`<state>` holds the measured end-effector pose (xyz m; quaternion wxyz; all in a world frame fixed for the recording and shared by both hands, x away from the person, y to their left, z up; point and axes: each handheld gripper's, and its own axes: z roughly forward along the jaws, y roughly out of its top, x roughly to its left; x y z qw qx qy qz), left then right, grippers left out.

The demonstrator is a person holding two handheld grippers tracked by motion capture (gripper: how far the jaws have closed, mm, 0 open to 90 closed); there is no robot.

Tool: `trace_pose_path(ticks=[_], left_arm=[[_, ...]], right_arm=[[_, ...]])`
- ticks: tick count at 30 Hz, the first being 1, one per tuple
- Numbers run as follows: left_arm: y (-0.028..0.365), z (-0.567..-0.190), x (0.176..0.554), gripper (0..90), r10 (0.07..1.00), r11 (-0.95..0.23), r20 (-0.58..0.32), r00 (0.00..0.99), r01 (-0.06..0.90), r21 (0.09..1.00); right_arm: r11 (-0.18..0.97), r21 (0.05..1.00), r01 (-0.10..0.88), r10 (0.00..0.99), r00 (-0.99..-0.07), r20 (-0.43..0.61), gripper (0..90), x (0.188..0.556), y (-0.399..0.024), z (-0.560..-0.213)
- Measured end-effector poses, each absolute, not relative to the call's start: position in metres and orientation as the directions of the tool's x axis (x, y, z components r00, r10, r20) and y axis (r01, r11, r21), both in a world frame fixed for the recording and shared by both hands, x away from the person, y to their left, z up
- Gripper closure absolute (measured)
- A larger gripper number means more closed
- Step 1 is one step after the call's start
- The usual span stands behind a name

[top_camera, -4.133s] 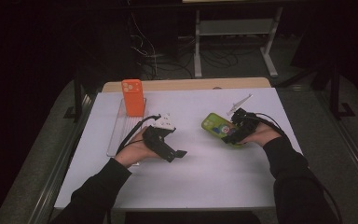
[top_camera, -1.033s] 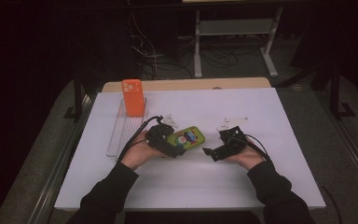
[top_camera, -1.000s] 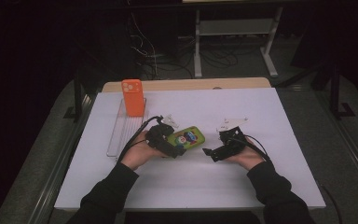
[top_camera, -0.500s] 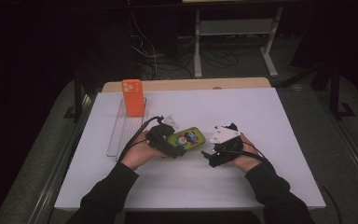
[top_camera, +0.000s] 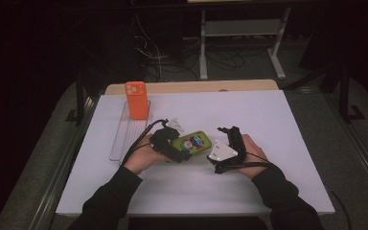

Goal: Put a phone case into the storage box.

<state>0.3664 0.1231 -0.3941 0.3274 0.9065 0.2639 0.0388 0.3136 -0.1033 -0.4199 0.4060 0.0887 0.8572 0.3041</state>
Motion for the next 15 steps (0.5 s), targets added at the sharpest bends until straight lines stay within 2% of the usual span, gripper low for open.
trace_pose_path(ticks=[2, 5, 7, 10, 15], left_arm=[[0.123, -0.394, 0.366, 14.7, 0.511, -0.643, -0.108, 0.853, 0.462, 0.61], [0.122, -0.394, 0.366, 14.7, 0.511, -0.642, -0.107, 0.853, 0.462, 0.612], [0.124, -0.392, 0.368, 14.7, 0.486, -0.68, -0.083, 0.87, 0.436, 0.59], [0.123, -0.392, 0.367, 14.7, 0.497, -0.662, -0.097, 0.862, 0.45, 0.599], [0.122, -0.391, 0.367, 14.7, 0.49, -0.67, -0.092, 0.867, 0.443, 0.595]], right_arm=[[0.805, 0.583, -0.115, 0.388, -0.641, -0.662, 1.6, 0.311, -0.1, -0.422], [0.861, 0.463, -0.21, 0.262, -0.596, -0.759, 1.7, 0.311, -0.099, -0.42], [0.854, 0.473, -0.216, 0.283, -0.569, -0.772, 1.7, 0.306, -0.094, -0.422], [0.87, 0.419, -0.261, 0.241, -0.516, -0.822, 1.7, 0.304, -0.09, -0.424], [0.887, 0.362, -0.286, 0.193, -0.482, -0.855, 2.0, 0.299, -0.084, -0.43]])
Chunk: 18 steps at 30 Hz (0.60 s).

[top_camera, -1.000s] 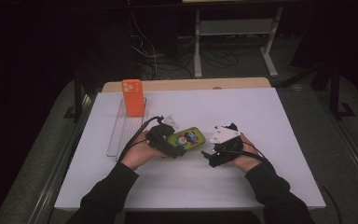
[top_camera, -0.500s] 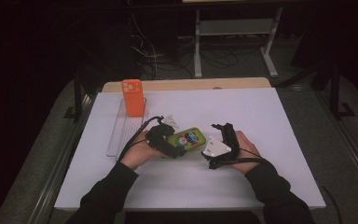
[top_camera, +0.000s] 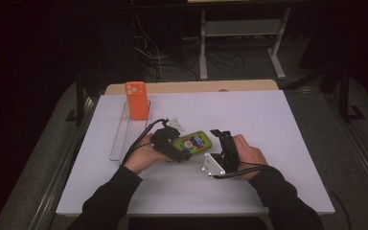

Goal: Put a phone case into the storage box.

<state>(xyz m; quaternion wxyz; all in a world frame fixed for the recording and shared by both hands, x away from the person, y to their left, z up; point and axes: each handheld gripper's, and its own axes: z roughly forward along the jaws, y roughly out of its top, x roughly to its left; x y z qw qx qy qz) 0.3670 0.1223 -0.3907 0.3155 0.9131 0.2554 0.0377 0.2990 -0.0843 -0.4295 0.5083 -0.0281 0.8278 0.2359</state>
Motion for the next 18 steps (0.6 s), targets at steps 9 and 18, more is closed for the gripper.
trace_pose_path(ticks=[9, 18], left_arm=[[0.119, -0.389, 0.366, 14.7, 0.475, -0.682, -0.082, 0.876, 0.426, 0.595], [0.114, -0.388, 0.363, 14.8, 0.48, -0.649, -0.124, 0.869, 0.446, 0.616]], right_arm=[[0.901, 0.269, -0.34, 0.119, -0.402, -0.908, 19.3, 0.294, -0.075, -0.435], [0.914, 0.195, -0.355, 0.049, -0.379, -0.924, 41.3, 0.291, -0.07, -0.441]])
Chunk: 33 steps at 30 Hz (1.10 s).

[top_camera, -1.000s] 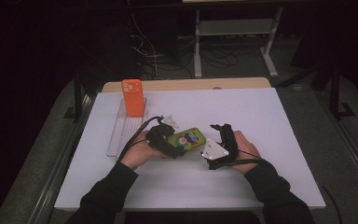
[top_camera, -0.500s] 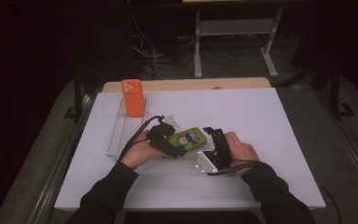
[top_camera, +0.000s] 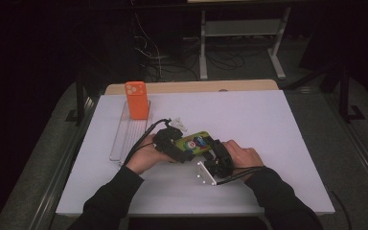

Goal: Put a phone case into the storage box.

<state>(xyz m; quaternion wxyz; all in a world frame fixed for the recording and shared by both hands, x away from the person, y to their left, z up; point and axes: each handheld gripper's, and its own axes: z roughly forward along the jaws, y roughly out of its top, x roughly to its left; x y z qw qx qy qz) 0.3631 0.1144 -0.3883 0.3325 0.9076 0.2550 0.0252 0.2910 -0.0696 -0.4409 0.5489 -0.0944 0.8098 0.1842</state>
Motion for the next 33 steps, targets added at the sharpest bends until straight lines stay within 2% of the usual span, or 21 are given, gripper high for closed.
trace_pose_path(ticks=[11, 19, 24, 33], left_arm=[[0.115, -0.388, 0.364, 14.7, 0.472, -0.662, -0.114, 0.874, 0.437, 0.609], [0.117, -0.387, 0.362, 12.7, 0.481, -0.633, -0.1, 0.871, 0.425, 0.647], [0.12, -0.387, 0.362, 1.9, 0.471, -0.639, -0.107, 0.876, 0.422, 0.643], [0.135, -0.385, 0.363, 0.0, 0.486, -0.628, -0.084, 0.87, 0.415, 0.658]], right_arm=[[0.914, 0.149, -0.378, 0.019, -0.327, -0.945, 73.1, 0.289, -0.067, -0.445], [0.915, 0.139, -0.379, 0.02, -0.301, -0.954, 75.8, 0.288, -0.066, -0.445], [0.92, 0.15, -0.361, 0.035, -0.306, -0.952, 75.8, 0.289, -0.066, -0.444], [0.926, 0.248, -0.283, 0.119, -0.405, -0.907, 75.9, 0.296, -0.077, -0.437]])
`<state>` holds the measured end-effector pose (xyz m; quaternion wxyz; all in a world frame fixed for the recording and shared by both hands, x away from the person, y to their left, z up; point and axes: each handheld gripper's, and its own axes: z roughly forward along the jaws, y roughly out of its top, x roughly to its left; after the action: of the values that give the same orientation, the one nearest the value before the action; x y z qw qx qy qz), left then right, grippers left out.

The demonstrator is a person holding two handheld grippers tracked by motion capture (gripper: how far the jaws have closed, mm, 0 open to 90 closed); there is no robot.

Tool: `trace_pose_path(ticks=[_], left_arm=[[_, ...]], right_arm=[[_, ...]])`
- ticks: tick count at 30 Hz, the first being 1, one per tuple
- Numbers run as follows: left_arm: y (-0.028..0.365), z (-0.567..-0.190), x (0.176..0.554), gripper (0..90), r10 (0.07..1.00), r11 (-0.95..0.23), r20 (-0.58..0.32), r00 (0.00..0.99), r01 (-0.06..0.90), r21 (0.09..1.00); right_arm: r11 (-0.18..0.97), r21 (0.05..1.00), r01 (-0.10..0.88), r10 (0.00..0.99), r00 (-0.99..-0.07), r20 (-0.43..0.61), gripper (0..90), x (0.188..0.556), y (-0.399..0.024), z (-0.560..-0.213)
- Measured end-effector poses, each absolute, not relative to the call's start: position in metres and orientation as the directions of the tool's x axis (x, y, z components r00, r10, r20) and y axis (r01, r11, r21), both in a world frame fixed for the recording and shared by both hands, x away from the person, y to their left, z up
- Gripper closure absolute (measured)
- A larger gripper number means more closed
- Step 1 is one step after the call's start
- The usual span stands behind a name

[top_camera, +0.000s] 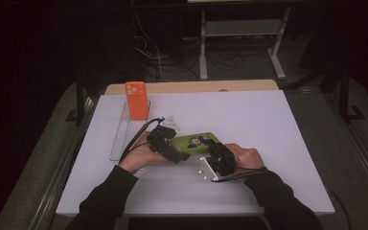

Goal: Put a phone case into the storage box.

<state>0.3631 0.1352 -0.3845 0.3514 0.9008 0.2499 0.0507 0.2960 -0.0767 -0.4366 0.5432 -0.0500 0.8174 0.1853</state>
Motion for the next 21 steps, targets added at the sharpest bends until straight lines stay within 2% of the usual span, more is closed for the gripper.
trace_pose_path(ticks=[5, 7, 9, 11, 15, 19, 21], left_arm=[[0.138, -0.385, 0.363, 0.0, 0.506, -0.603, -0.096, 0.857, 0.43, 0.672], [0.14, -0.383, 0.364, 0.0, 0.491, -0.623, -0.069, 0.868, 0.406, 0.668], [0.14, -0.384, 0.363, 0.0, 0.512, -0.597, -0.094, 0.854, 0.432, 0.676], [0.141, -0.384, 0.364, 0.0, 0.506, -0.604, -0.089, 0.858, 0.426, 0.673], [0.141, -0.384, 0.363, 0.0, 0.519, -0.582, -0.092, 0.85, 0.43, 0.69], [0.144, -0.38, 0.366, 0.0, 0.5, -0.619, -0.044, 0.865, 0.393, 0.68], [0.144, -0.381, 0.365, 0.0, 0.518, -0.603, -0.058, 0.854, 0.412, 0.684]], right_arm=[[0.909, 0.349, -0.226, 0.208, -0.479, -0.853, 75.8, 0.3, -0.081, -0.431], [0.9, 0.383, -0.208, 0.239, -0.499, -0.833, 75.8, 0.304, -0.084, -0.43], [0.889, 0.418, -0.186, 0.272, -0.521, -0.809, 75.8, 0.306, -0.086, -0.429], [0.885, 0.43, -0.182, 0.278, -0.535, -0.798, 75.9, 0.309, -0.088, -0.427], [0.804, 0.59, -0.065, 0.438, -0.606, -0.664, 75.9, 0.311, -0.091, -0.423], [0.75, 0.662, -0.007, 0.498, -0.653, -0.571, 75.9, 0.317, -0.096, -0.419], [0.718, 0.696, 0.029, 0.531, -0.669, -0.52, 75.9, 0.319, -0.098, -0.417]])
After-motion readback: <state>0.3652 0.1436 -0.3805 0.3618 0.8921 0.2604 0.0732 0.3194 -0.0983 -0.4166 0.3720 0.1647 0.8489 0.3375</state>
